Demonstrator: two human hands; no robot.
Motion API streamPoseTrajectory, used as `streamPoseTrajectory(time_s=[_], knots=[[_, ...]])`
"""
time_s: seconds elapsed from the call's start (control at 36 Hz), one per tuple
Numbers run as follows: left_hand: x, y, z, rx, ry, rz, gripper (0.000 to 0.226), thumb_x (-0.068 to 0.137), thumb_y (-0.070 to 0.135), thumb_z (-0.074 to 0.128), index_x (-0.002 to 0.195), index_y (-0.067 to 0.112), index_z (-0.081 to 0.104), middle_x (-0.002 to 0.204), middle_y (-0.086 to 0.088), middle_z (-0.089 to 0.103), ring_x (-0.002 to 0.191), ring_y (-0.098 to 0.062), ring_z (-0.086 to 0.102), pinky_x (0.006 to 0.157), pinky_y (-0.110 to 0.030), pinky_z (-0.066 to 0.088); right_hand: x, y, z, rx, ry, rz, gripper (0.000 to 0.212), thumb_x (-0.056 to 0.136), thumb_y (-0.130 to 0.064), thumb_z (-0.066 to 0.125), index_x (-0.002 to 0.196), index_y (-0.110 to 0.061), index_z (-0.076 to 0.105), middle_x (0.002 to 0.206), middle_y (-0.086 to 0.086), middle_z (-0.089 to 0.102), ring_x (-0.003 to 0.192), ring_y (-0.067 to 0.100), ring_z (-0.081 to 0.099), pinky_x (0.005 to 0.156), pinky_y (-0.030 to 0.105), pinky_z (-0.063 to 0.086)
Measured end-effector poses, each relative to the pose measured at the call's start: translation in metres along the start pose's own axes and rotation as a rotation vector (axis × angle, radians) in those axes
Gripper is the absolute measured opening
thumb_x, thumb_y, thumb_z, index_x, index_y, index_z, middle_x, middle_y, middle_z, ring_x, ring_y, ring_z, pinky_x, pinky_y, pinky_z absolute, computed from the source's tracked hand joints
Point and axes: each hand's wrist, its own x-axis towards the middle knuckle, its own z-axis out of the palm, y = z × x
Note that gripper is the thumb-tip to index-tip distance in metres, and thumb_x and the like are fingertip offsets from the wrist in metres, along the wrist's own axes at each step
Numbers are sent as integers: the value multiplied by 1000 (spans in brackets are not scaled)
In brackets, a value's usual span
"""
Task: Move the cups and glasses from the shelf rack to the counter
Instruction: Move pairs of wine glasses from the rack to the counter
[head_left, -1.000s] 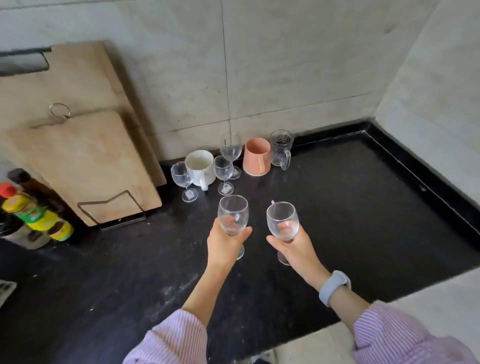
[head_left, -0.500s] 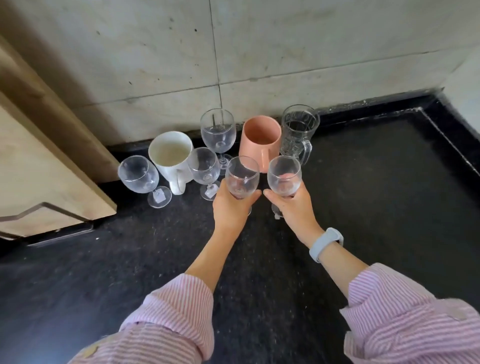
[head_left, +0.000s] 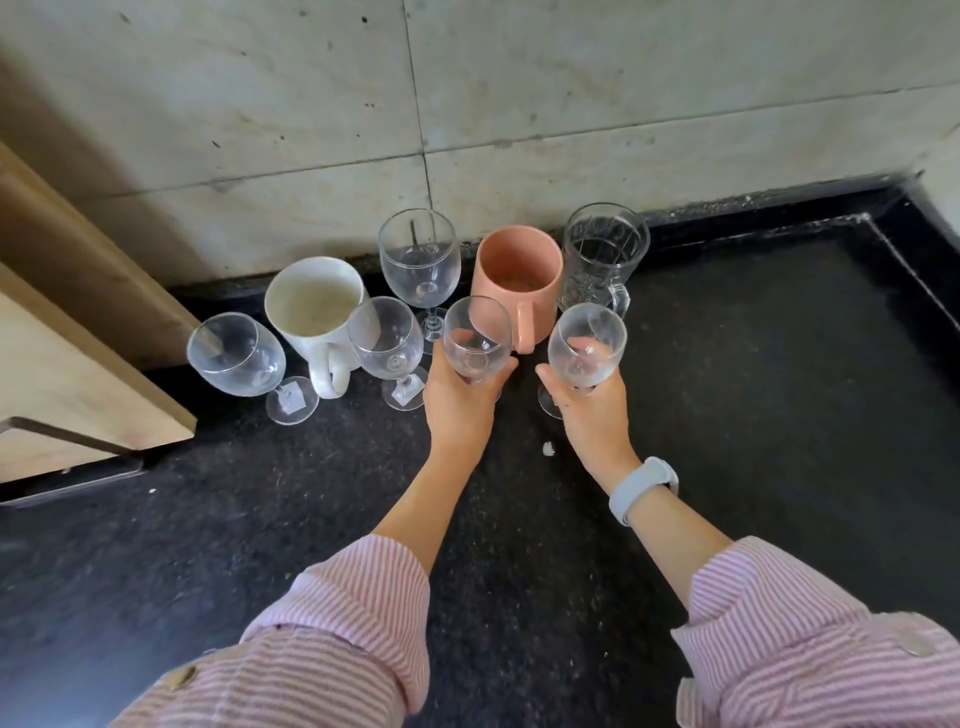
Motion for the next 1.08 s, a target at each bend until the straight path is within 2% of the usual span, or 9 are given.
streamPoseTrajectory(time_s=[0.08, 0.19, 0.28, 0.33, 0.42, 0.61, 0.75, 0.92, 1.08], knots=[[-8, -3, -1, 45, -4, -37, 40, 75, 27, 74, 108, 23, 49, 105, 8, 60, 92, -5, 57, 80, -17, 42, -10, -1, -5, -52, -14, 25, 42, 81, -23, 67, 119, -13, 53, 118, 4, 60, 109, 12, 55, 94, 24, 42], [-32, -16, -8, 333, -16, 44, 36, 85, 18, 62, 120, 12, 53, 119, -6, 60, 110, -21, 54, 95, -33, 44, -29, 2, -11, -238, 3, -1, 30, 86, -21, 60, 114, -12, 54, 116, 5, 60, 108, 16, 55, 92, 24, 40], [-50, -29, -12, 608, -93, 161, 43, 90, 21, 53, 132, 13, 46, 142, -6, 46, 134, -21, 36, 110, -40, 26, -47, 10, -17, -478, -39, -163, 34, 90, -15, 52, 123, -13, 50, 124, 5, 57, 121, 21, 50, 109, 35, 34], [-57, -37, -13, 802, -187, 214, 51, 92, 31, 47, 140, 15, 35, 154, -5, 28, 143, -19, 19, 114, -43, 16, -56, 18, -18, -726, -145, -219, 45, 93, -21, 44, 137, -12, 38, 147, 8, 38, 139, 22, 29, 117, 41, 14], [-59, -44, -13, 981, -275, 240, 61, 94, 44, 36, 146, 17, 18, 159, -3, 9, 146, -19, 5, 115, -48, 11, -61, 26, -19, -1001, -229, -236, 54, 96, -35, 30, 145, -13, 19, 158, 6, 11, 145, 20, 9, 117, 45, 5], [-46, -45, -16, 1080, -392, 186, 66, 94, 53, 24, 147, 22, 2, 159, 0, -7, 146, -22, -8, 115, -53, 1, -51, 21, -19, -1111, -314, -182, 60, 96, -40, 26, 147, -17, 3, 159, 5, -1, 146, 22, -1, 118, 48, 3], [-50, -40, -26, 1079, -421, 151, 64, 94, 50, 28, 147, 20, 7, 159, -3, -2, 146, -24, -7, 115, -54, 0, -53, 13, -21, -1113, -360, -135, 58, 97, -38, 25, 147, -18, 4, 159, 7, -2, 145, 24, -3, 118, 48, 4], [-89, -39, -70, 1073, -324, 144, 59, 94, 44, 34, 146, 21, 16, 159, -6, 7, 146, -25, -3, 115, -53, 0, -95, -7, -7, -1035, -380, -160, 53, 97, -34, 28, 145, -15, 15, 157, 9, 14, 145, 25, 3, 119, 47, 8], [-157, -43, -165, 930, -93, -61, 54, 94, 42, 35, 144, 22, 24, 157, -2, 17, 145, -20, 9, 116, -50, 3, -175, -30, 42, -944, -548, -327, 44, 96, -31, 33, 137, -17, 37, 150, 2, 34, 143, 20, 16, 117, 45, 11]])
